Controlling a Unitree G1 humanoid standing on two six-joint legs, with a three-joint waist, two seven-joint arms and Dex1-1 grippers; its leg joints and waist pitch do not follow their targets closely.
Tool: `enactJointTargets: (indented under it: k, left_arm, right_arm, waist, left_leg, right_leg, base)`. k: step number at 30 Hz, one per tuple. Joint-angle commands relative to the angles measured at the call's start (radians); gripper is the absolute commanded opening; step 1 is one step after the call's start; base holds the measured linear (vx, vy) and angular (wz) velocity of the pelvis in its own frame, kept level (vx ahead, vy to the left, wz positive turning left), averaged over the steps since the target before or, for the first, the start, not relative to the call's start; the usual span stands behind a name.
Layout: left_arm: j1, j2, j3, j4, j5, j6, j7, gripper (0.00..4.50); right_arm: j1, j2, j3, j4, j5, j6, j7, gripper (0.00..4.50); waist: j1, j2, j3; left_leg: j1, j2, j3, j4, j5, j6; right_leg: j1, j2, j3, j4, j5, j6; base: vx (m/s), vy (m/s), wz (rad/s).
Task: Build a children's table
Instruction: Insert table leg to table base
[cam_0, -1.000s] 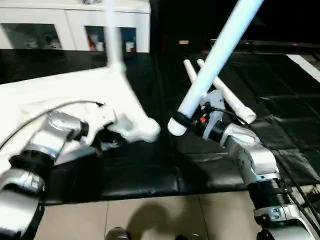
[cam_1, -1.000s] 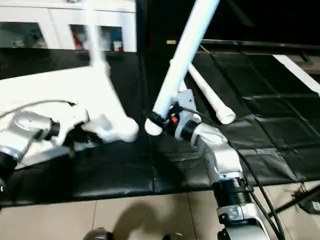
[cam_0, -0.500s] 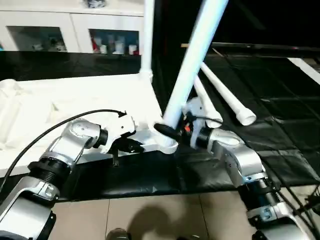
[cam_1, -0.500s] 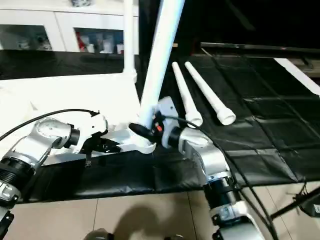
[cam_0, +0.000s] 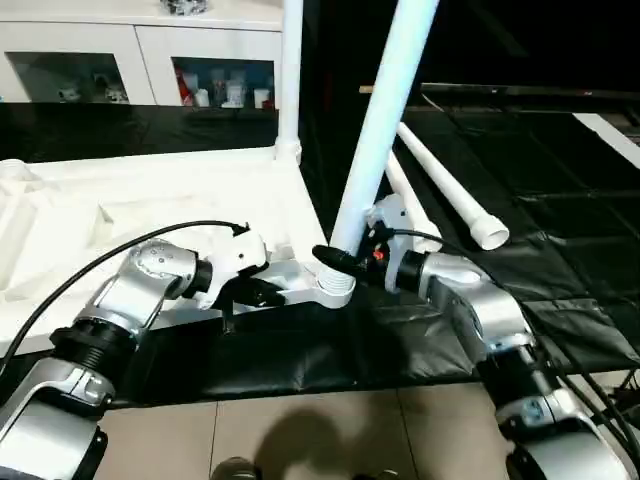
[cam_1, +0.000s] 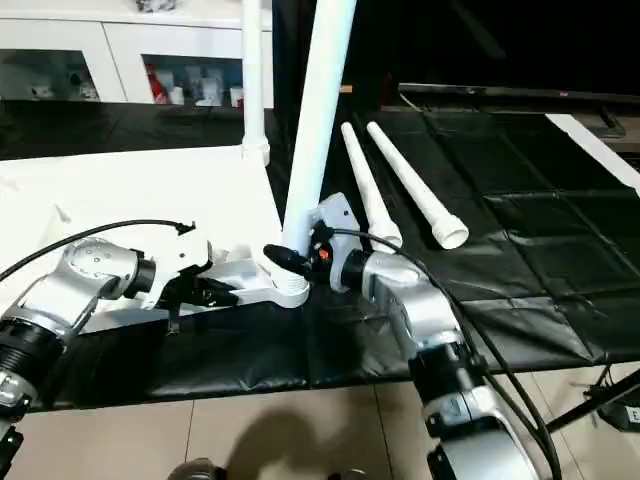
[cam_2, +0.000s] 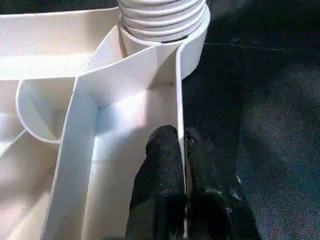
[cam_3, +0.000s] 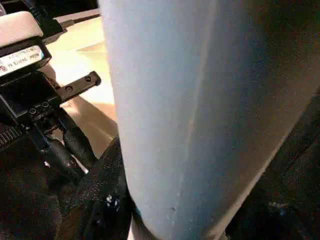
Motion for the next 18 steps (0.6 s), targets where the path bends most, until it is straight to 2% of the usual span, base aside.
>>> enactJointTargets:
  k: [1,7,8,11,12,13,14,15,16,18]
  left_arm:
    - [-0.017,0.000,0.028,-0.035,-0.006,-0.013,-0.003,0.00]
    - [-0.016,-0.001,0.028,-0.049,-0.005,-0.003,-0.008,0.00]
    - [-0.014,-0.001,0.030,-0.054,-0.006,0.001,-0.010,0.00]
    - [-0.014,-0.001,0.031,-0.055,-0.008,0.003,-0.009,0.00]
    - [-0.013,-0.002,0.037,-0.058,-0.014,0.013,-0.008,0.00]
    - [-0.014,-0.002,0.040,-0.059,-0.017,0.017,-0.008,0.00]
    - [-0.017,-0.002,0.044,-0.057,-0.020,0.023,-0.007,0.00]
    - [-0.017,-0.002,0.044,-0.057,-0.020,0.023,-0.007,0.00]
    - [-0.019,-0.002,0.046,-0.055,-0.022,0.026,-0.007,0.00]
    - [-0.035,-0.003,0.060,-0.038,-0.026,0.039,0.006,0.00]
  right_arm:
    - [0.005,-0.002,0.002,0.059,-0.019,0.007,-0.002,1.92]
    - [-0.013,0.013,-0.010,0.112,-0.005,-0.004,0.002,1.92]
    - [-0.019,0.027,-0.046,0.144,0.021,-0.009,-0.003,1.92]
    - [-0.019,0.031,-0.062,0.156,0.033,-0.013,-0.007,1.92]
    - [-0.013,0.036,-0.088,0.168,0.054,-0.017,-0.010,1.92]
    - [-0.006,0.038,-0.104,0.172,0.068,-0.019,-0.011,1.92]
    - [0.009,0.040,-0.117,0.168,0.082,-0.022,-0.008,1.92]
    - [0.009,0.040,-0.117,0.168,0.082,-0.022,-0.008,1.92]
    - [0.019,0.041,-0.125,0.167,0.091,-0.025,-0.005,1.92]
    - [0.066,0.046,-0.132,0.161,0.094,-0.058,0.003,1.92]
  waist:
    - [-0.005,0.020,-0.087]
    - [-0.009,0.020,-0.085]
    - [-0.009,0.020,-0.086]
    - [-0.011,0.020,-0.086]
    - [-0.012,0.028,-0.088]
    - [-0.010,0.026,-0.088]
    - [-0.008,0.038,-0.089]
    - [-0.008,0.032,-0.089]
    - [-0.006,0.031,-0.091]
    - [0.000,0.055,-0.091]
  left_leg:
    - [0.020,0.014,-0.002,-0.080,-0.366,-0.044]
    - [0.024,0.014,-0.004,-0.079,-0.393,-0.044]
    - [0.025,0.014,-0.005,-0.079,-0.397,-0.043]
    - [0.025,0.015,-0.005,-0.080,-0.397,-0.043]
    - [0.024,0.015,-0.005,-0.080,-0.400,-0.045]
    - [0.024,0.015,-0.005,-0.080,-0.399,-0.046]
    - [0.024,0.014,-0.007,-0.080,-0.402,-0.048]
    - [0.024,0.015,-0.005,-0.080,-0.402,-0.046]
    - [0.023,0.015,-0.005,-0.080,-0.392,-0.046]
    - [0.024,0.016,-0.008,-0.080,-0.408,-0.051]
  right_leg:
    - [0.042,-0.078,0.042,-0.096,-0.492,-0.129]
    - [0.039,-0.078,0.040,-0.102,-0.530,-0.124]
    - [0.039,-0.079,0.040,-0.102,-0.529,-0.126]
    - [0.040,-0.077,0.039,-0.101,-0.514,-0.134]
    - [0.041,-0.078,0.041,-0.100,-0.494,-0.142]
    - [0.042,-0.077,0.040,-0.097,-0.482,-0.149]
    - [0.042,-0.078,0.040,-0.095,-0.474,-0.154]
    - [0.043,-0.077,0.041,-0.097,-0.459,-0.157]
    - [0.045,-0.077,0.041,-0.092,-0.438,-0.166]
    - [0.044,-0.076,0.041,-0.088,-0.410,-0.179]
  base:
    - [0.000,0.000,0.00]
    - [0.000,0.000,0.00]
    - [0.000,0.000,0.00]
    - [0.000,0.000,0.00]
    - [0.000,0.000,0.00]
    - [0.000,0.000,0.00]
    - [0.000,0.000,0.00]
    - [0.000,0.000,0.00]
    - [0.000,0.000,0.00]
    - [0.000,0.000,0.00]
